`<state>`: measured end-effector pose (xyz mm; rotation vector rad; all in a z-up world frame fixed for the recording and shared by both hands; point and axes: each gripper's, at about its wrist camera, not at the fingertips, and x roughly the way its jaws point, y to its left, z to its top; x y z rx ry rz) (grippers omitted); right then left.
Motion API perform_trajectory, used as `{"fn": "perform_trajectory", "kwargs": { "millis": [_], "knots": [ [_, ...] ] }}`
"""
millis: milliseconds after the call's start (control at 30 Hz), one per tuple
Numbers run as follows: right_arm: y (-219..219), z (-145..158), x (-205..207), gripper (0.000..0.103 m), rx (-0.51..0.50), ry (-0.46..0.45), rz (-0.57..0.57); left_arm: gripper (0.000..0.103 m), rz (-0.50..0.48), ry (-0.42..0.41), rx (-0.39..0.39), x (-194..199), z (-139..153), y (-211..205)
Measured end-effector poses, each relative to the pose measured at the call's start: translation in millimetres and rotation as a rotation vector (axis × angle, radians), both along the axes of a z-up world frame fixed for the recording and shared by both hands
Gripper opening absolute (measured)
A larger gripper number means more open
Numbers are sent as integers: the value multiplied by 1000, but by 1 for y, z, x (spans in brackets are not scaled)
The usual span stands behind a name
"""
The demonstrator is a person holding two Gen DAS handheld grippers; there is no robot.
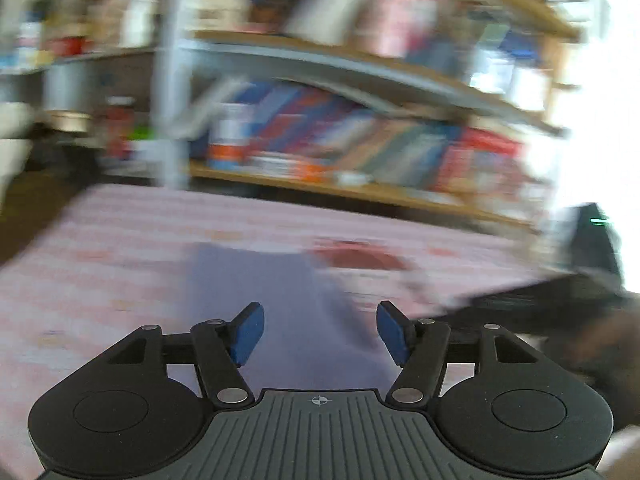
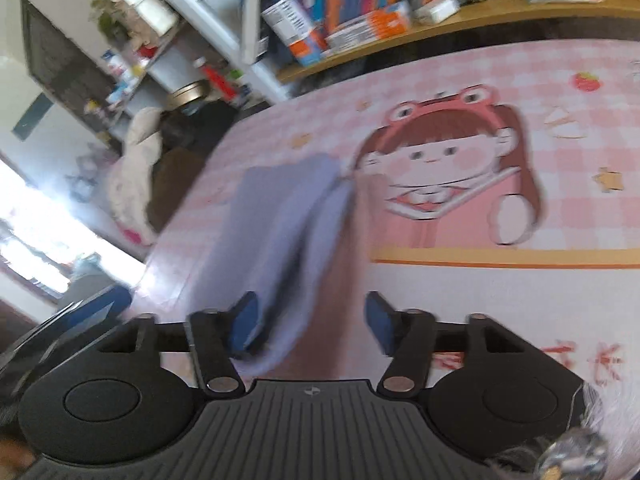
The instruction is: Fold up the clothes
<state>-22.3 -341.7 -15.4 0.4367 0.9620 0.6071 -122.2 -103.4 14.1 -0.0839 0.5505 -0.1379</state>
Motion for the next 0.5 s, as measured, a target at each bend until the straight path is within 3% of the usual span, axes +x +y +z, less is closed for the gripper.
{"fn": "perform_trajectory", "kwargs": {
  "millis": [67, 133, 300, 333, 367, 433, 500],
  "knots": [
    [15, 3, 5, 65, -17, -5, 46, 63, 92, 27, 75, 11, -13, 8],
    [33, 1, 12, 66, -26, 11, 85, 60, 94, 58, 111, 18, -28, 9],
    [65, -18, 36, 61, -51, 107, 69, 53, -12, 155, 192, 19, -59, -11],
    [69, -21, 37, 44, -66, 110, 56, 53, -13, 157, 199, 19, -61, -12],
    [72, -23, 38, 19, -83, 111, 42, 53, -14, 159, 204, 19, -63, -12],
    [73, -14, 32, 15, -72, 50, 49, 54, -21, 165, 180, 21, -62, -5],
    [66, 6, 11, 14, 39, -102, 122, 54, -28, 172, 155, 23, -60, 2]
  ]
}}
